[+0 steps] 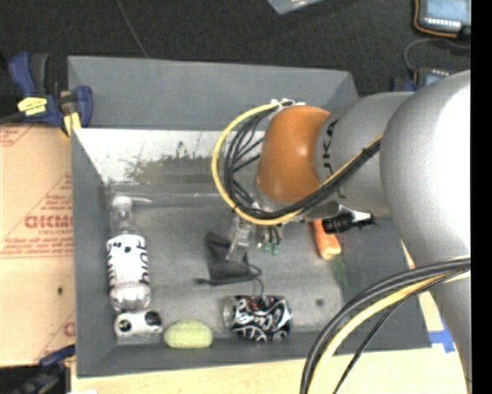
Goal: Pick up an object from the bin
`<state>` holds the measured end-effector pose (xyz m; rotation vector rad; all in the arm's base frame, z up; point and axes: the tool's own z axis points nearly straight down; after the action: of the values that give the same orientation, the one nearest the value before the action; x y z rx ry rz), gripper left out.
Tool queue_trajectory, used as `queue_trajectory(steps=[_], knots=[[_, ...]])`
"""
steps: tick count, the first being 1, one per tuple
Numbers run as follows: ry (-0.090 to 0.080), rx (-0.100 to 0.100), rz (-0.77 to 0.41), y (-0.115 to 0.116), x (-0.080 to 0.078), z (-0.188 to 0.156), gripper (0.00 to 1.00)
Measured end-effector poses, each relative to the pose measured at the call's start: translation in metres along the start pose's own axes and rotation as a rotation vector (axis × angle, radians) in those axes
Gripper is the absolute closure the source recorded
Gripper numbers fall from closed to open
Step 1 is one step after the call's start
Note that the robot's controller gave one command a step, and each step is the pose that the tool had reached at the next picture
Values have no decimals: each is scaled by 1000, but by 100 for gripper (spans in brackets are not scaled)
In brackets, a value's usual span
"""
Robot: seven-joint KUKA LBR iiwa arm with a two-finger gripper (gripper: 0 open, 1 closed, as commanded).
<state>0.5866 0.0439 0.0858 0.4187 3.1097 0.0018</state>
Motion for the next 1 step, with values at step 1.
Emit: queue_trajectory(steps=[1], knots=[[-5,-2,0,0,-1,-15,100]])
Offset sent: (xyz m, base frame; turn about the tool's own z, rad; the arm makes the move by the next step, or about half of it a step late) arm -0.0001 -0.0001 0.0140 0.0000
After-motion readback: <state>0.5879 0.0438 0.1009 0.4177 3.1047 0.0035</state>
